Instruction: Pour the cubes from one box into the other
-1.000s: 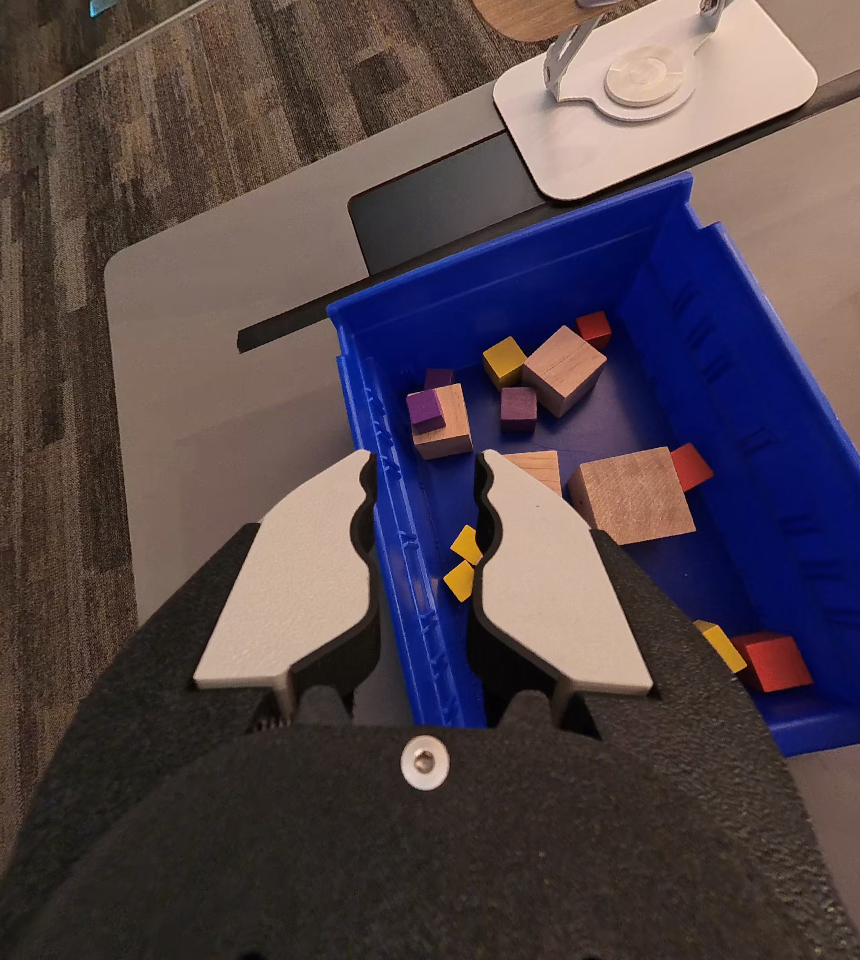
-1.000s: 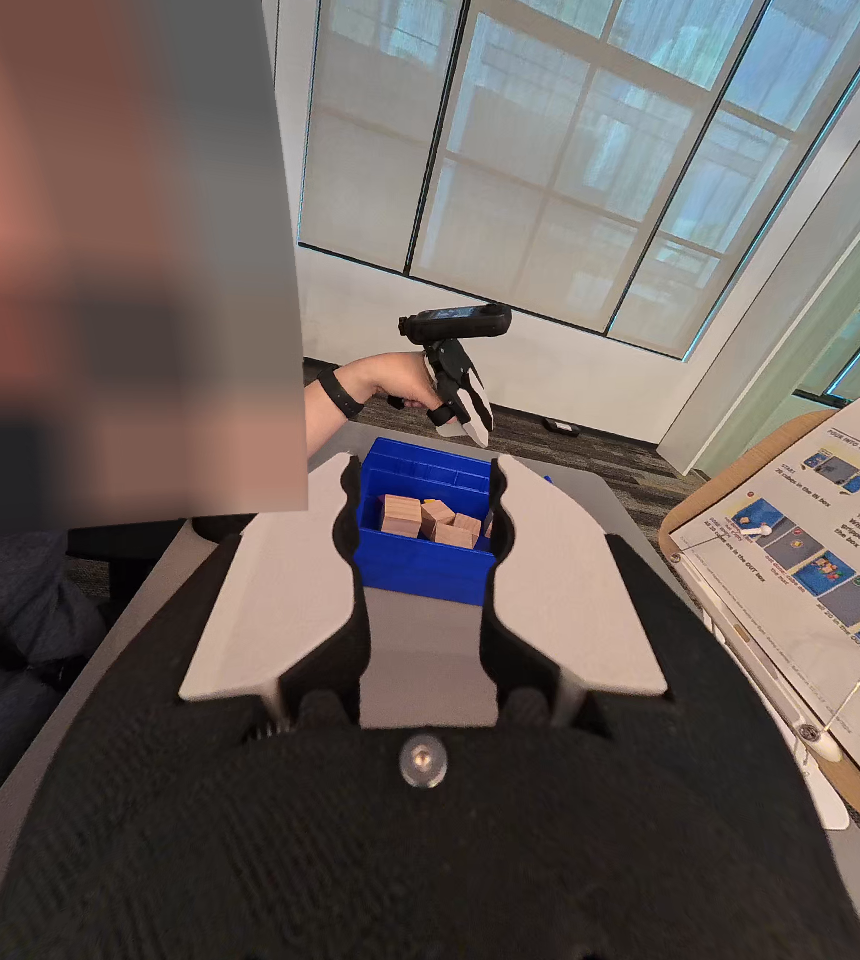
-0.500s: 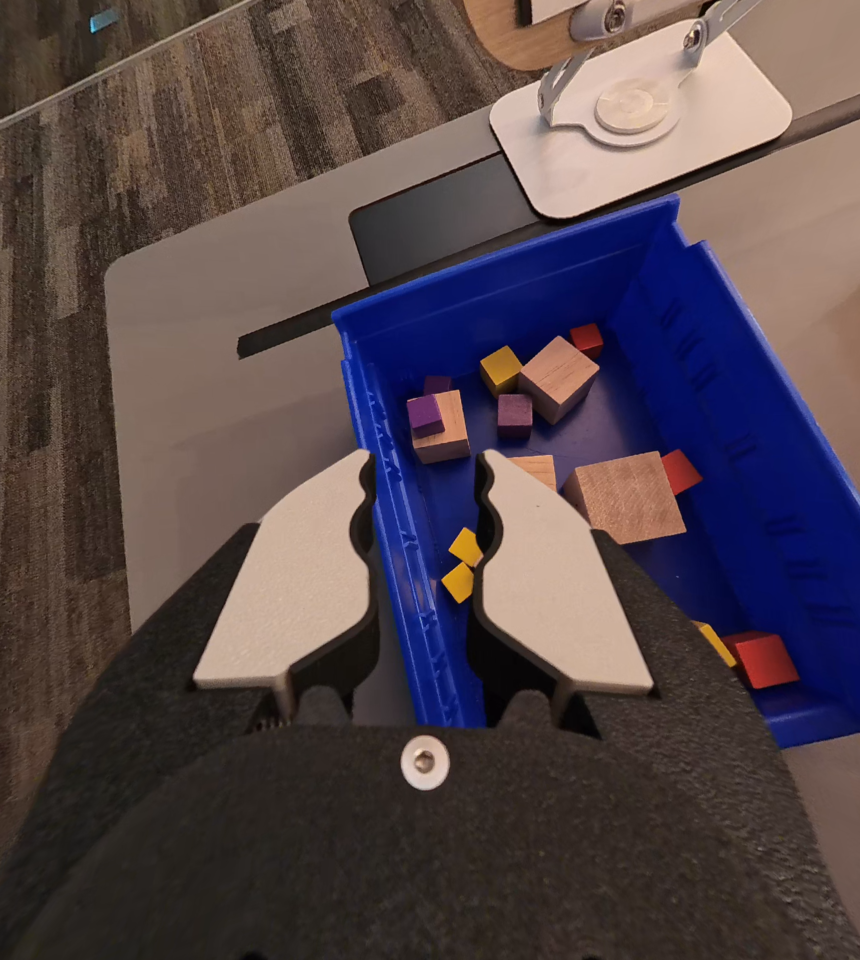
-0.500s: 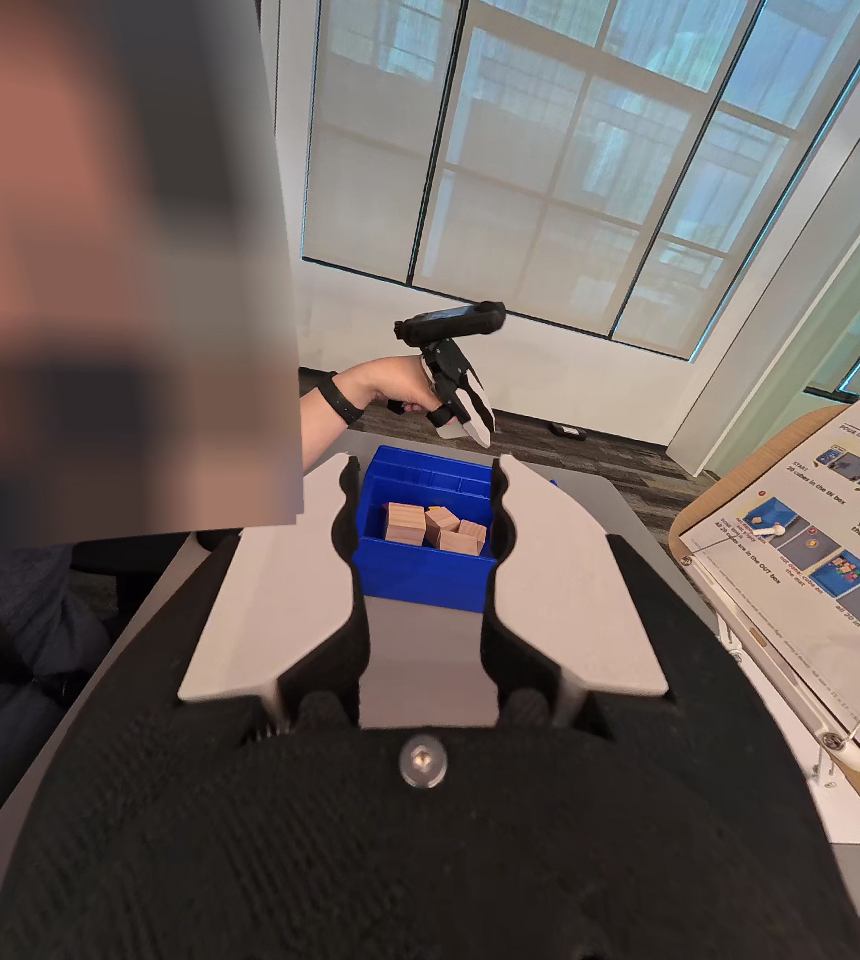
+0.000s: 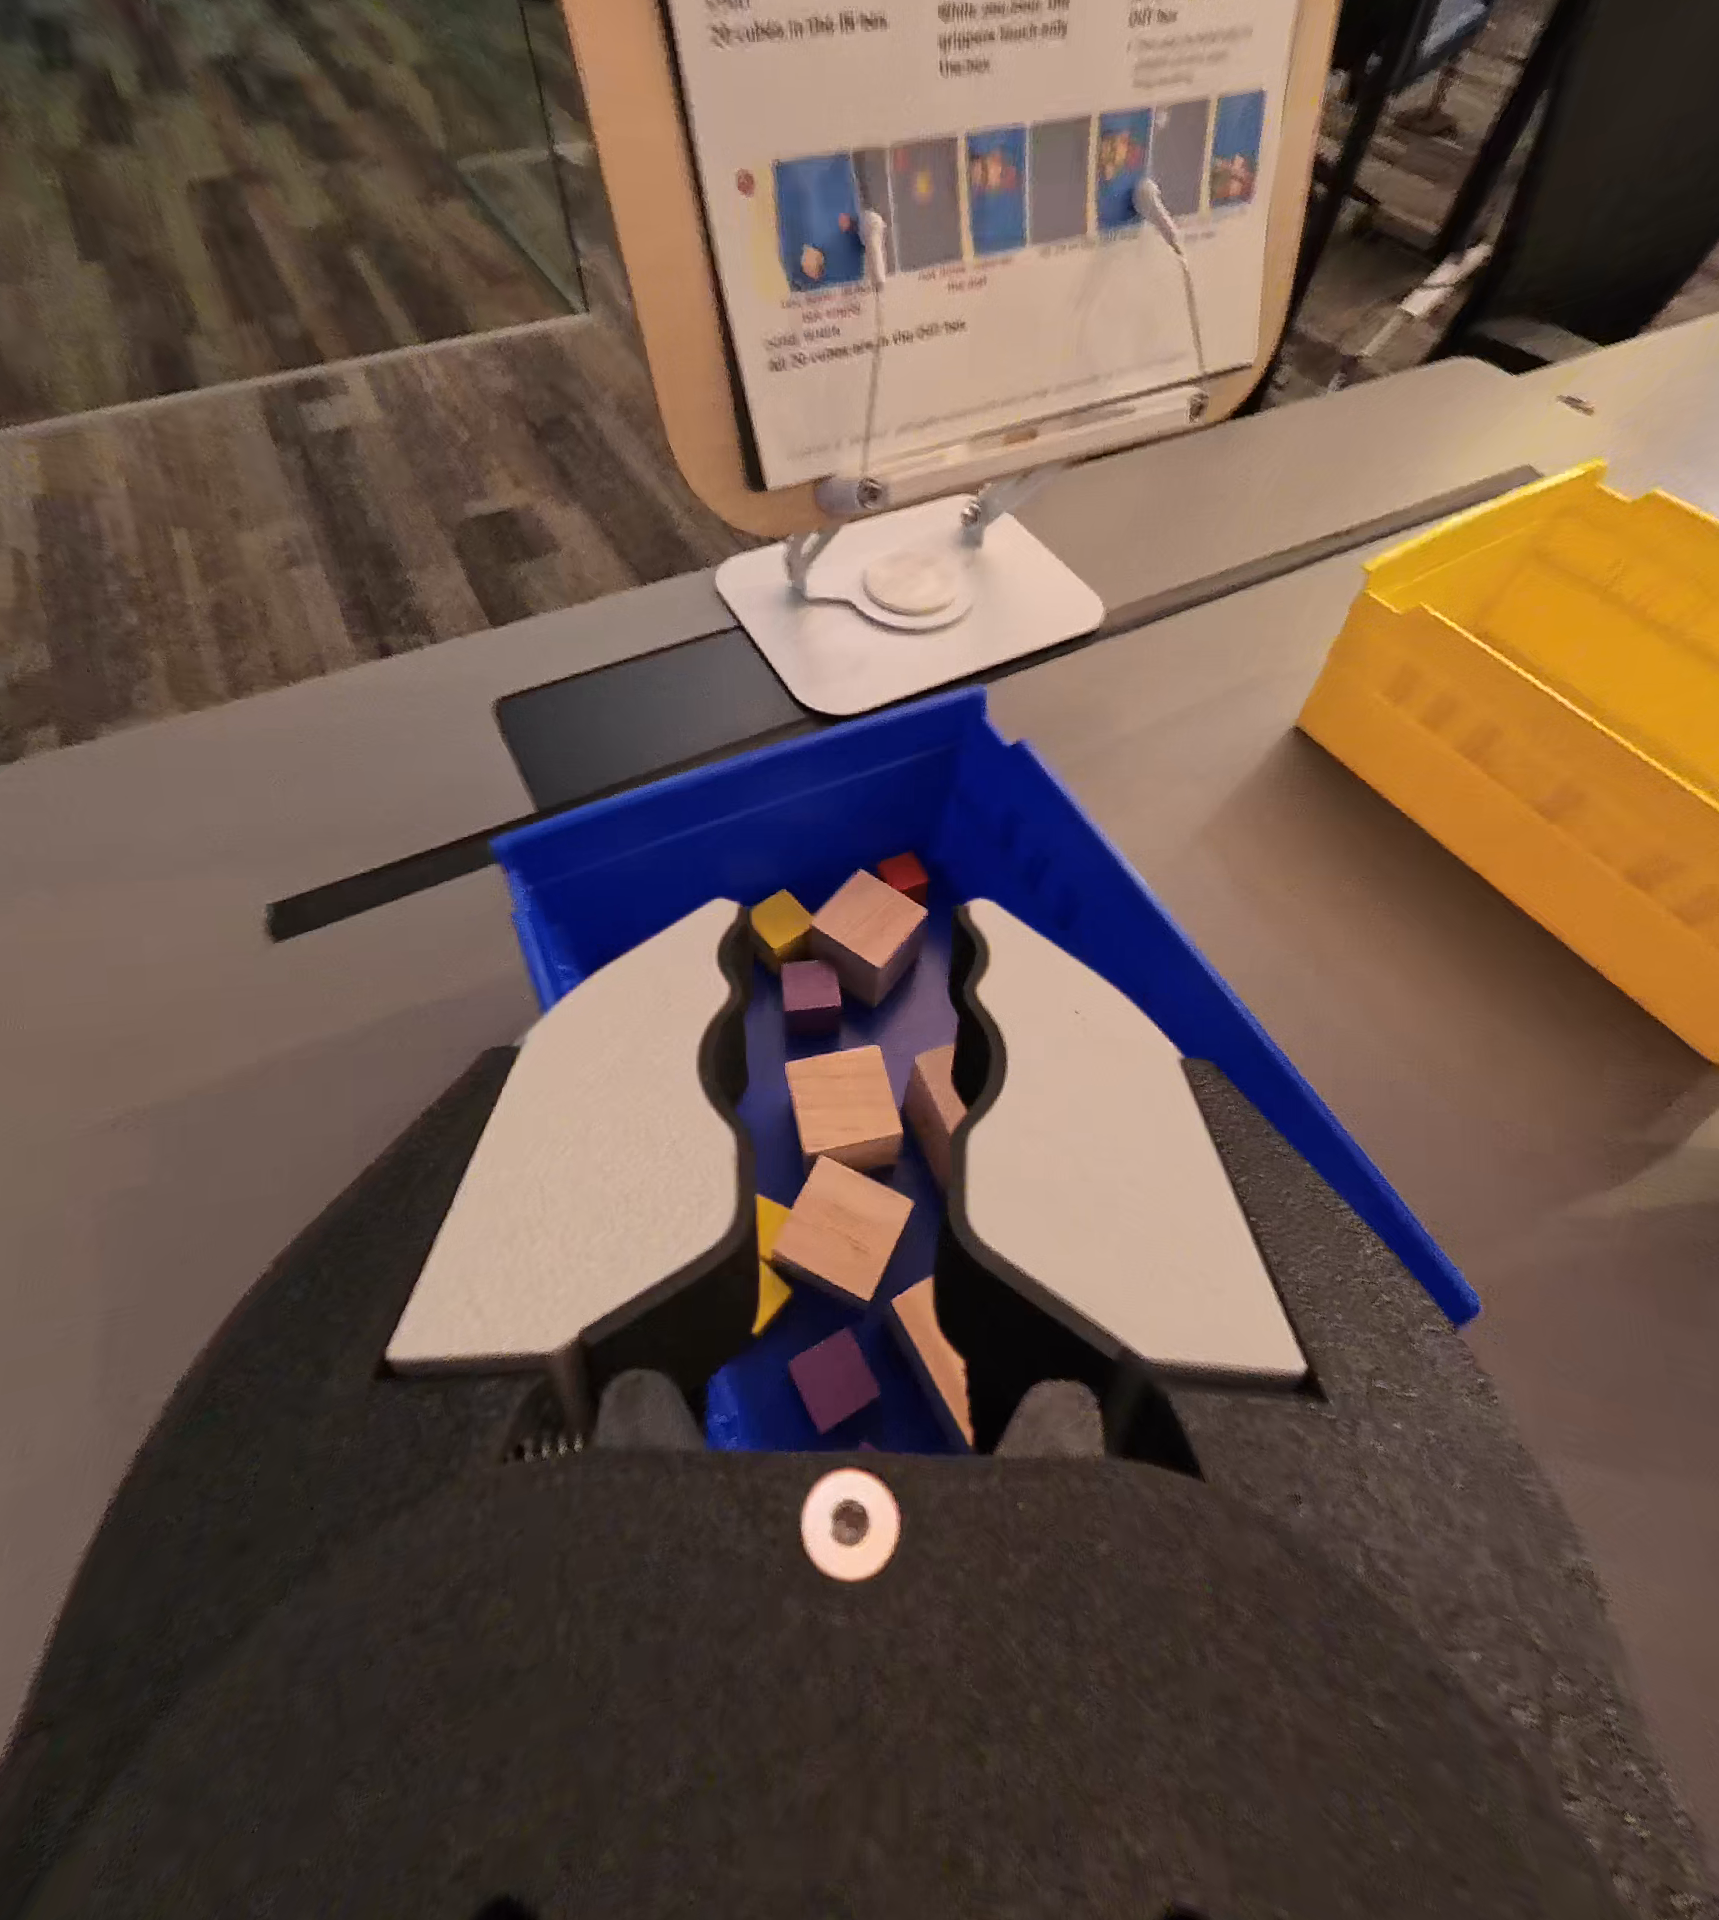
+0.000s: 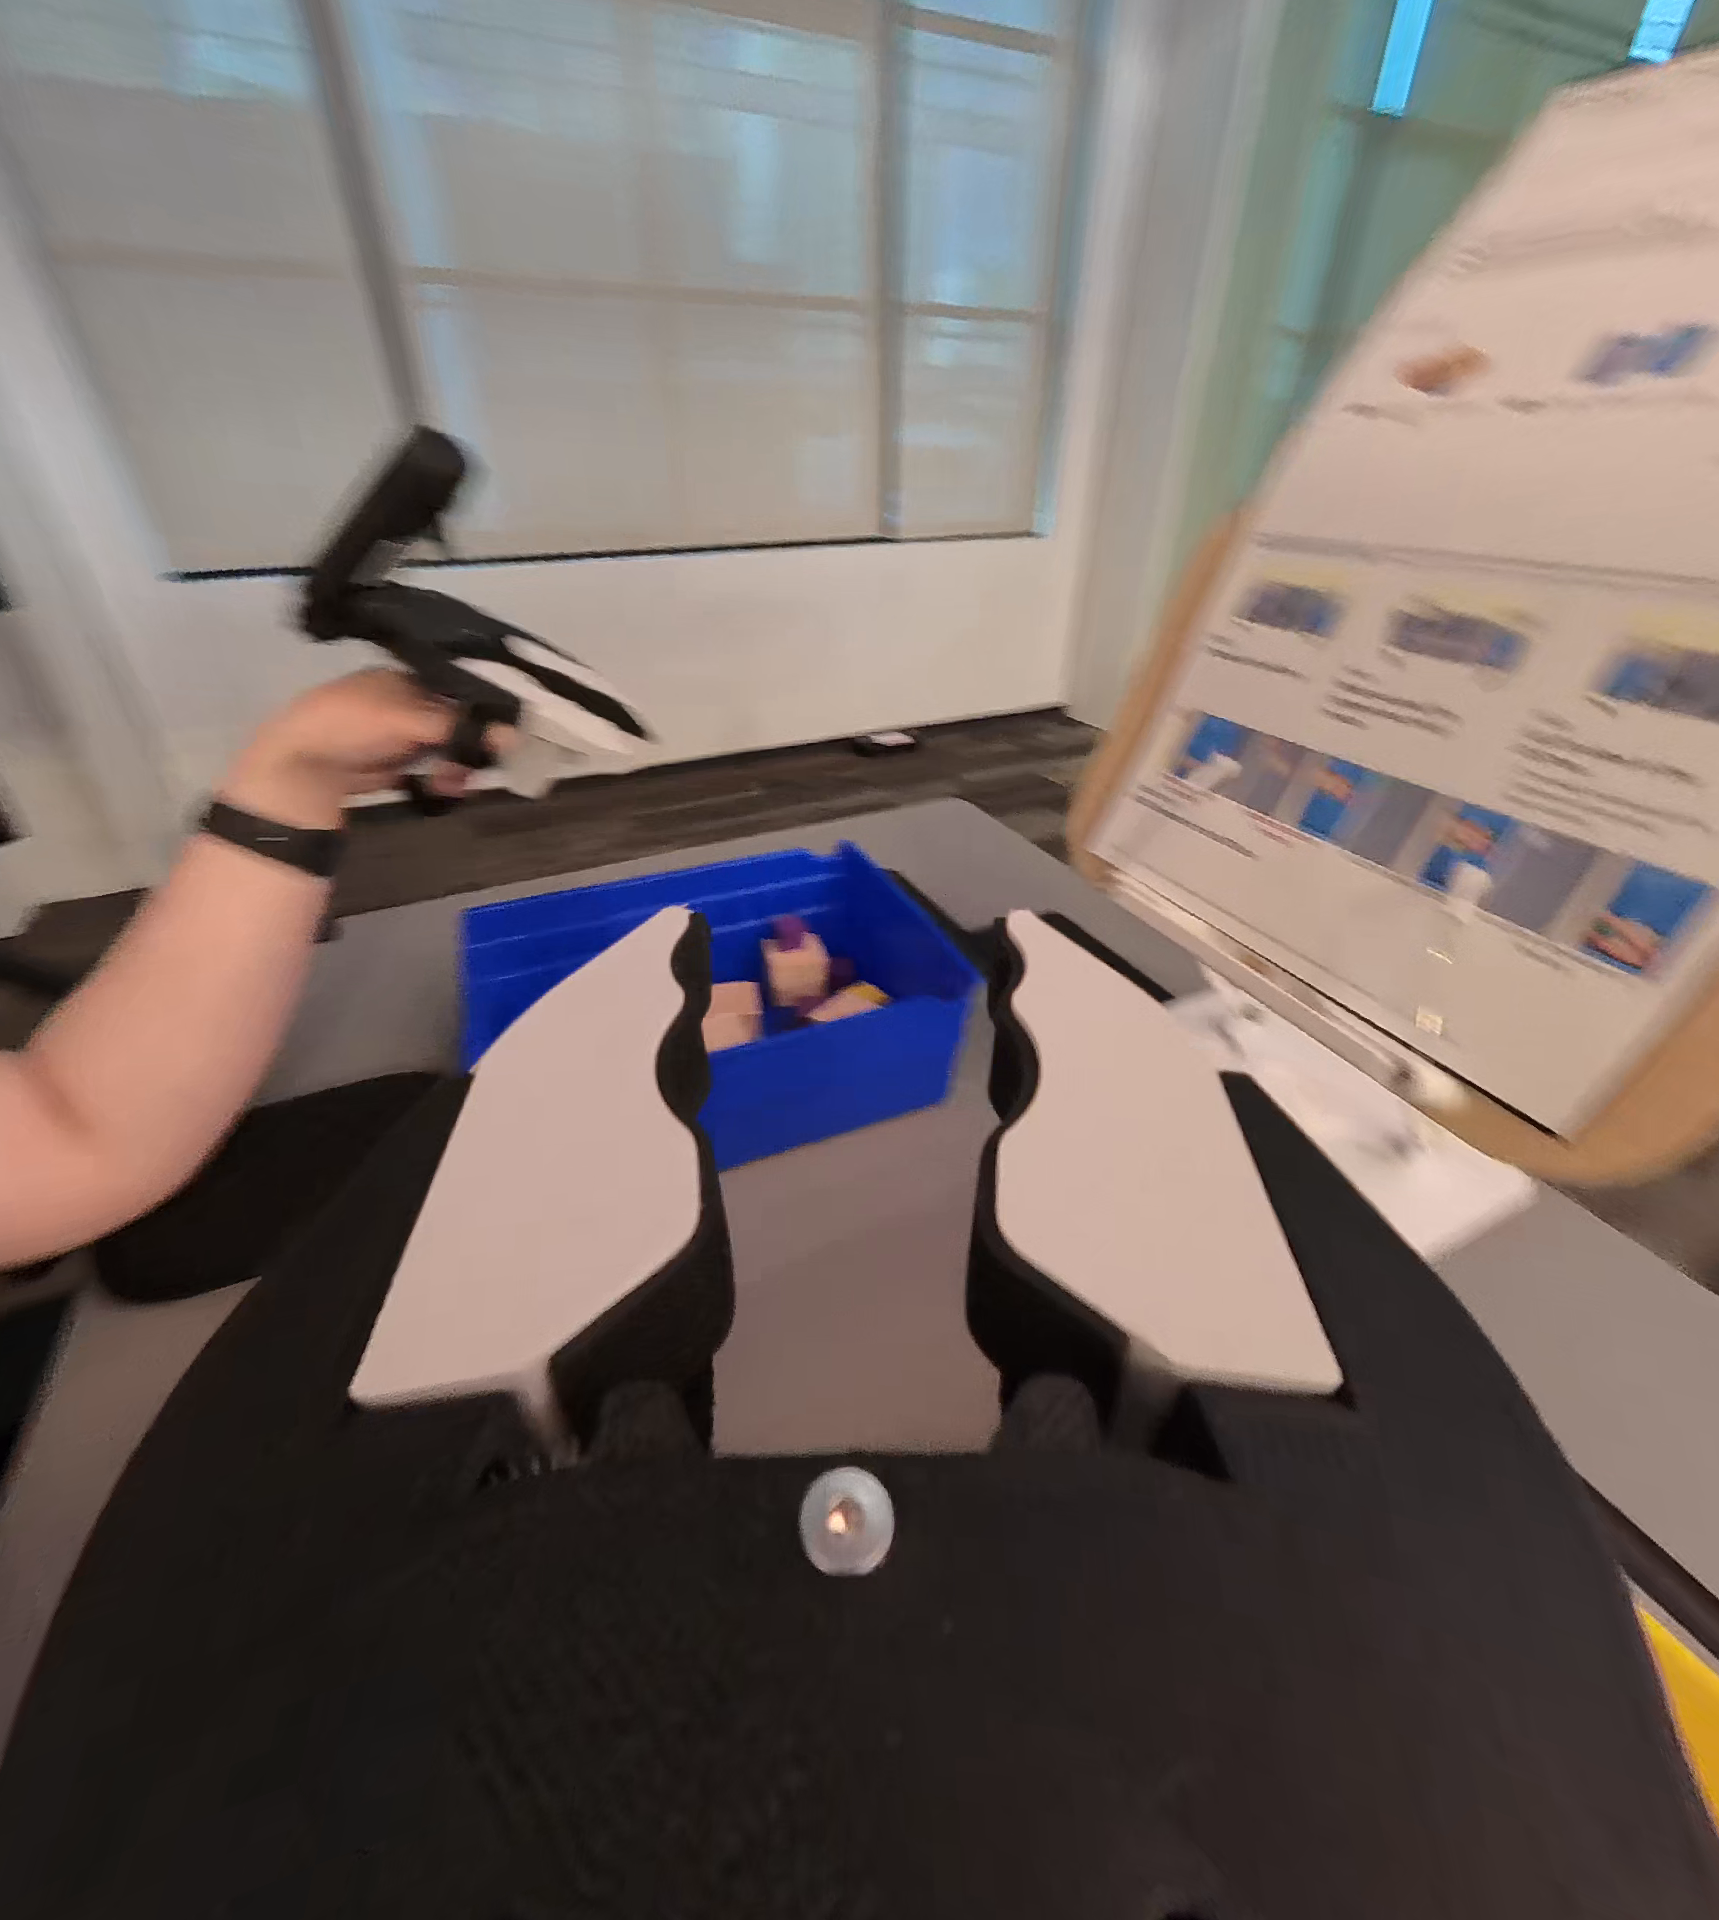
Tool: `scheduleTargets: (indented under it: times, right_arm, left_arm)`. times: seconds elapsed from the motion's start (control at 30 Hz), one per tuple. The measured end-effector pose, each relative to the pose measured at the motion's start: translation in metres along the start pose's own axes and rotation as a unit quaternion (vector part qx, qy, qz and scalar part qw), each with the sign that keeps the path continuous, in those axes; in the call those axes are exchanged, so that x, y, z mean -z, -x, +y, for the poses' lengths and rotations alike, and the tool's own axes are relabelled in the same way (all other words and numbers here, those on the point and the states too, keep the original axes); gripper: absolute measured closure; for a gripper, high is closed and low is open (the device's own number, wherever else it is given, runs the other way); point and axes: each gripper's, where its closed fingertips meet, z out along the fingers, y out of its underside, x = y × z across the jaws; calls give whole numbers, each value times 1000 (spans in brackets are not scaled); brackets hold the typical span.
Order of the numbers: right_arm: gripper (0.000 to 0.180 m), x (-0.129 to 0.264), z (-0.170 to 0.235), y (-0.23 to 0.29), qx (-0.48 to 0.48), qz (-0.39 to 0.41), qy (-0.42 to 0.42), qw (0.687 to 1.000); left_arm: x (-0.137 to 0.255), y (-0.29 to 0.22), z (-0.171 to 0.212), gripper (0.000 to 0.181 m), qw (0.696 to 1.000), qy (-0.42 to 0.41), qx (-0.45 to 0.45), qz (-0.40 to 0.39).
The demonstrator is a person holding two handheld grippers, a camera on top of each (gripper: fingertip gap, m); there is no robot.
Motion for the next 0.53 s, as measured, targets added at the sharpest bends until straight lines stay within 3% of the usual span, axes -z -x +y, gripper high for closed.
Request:
scheduleTargets:
  times: [0.17, 0.3, 0.53]
  right_arm:
    - [128, 3, 9, -24, 16, 73, 25, 997]
    - [128, 2, 12, -28, 21, 88, 34, 995]
    - [128, -4, 20, -30, 26, 97, 54, 993]
  left_arm:
    - [17, 37, -12, 145, 986, -18, -18, -165]
    - [34, 60, -21, 144, 955, -25, -42, -294]
    - [47, 57, -37, 141, 935, -56, -61, -345]
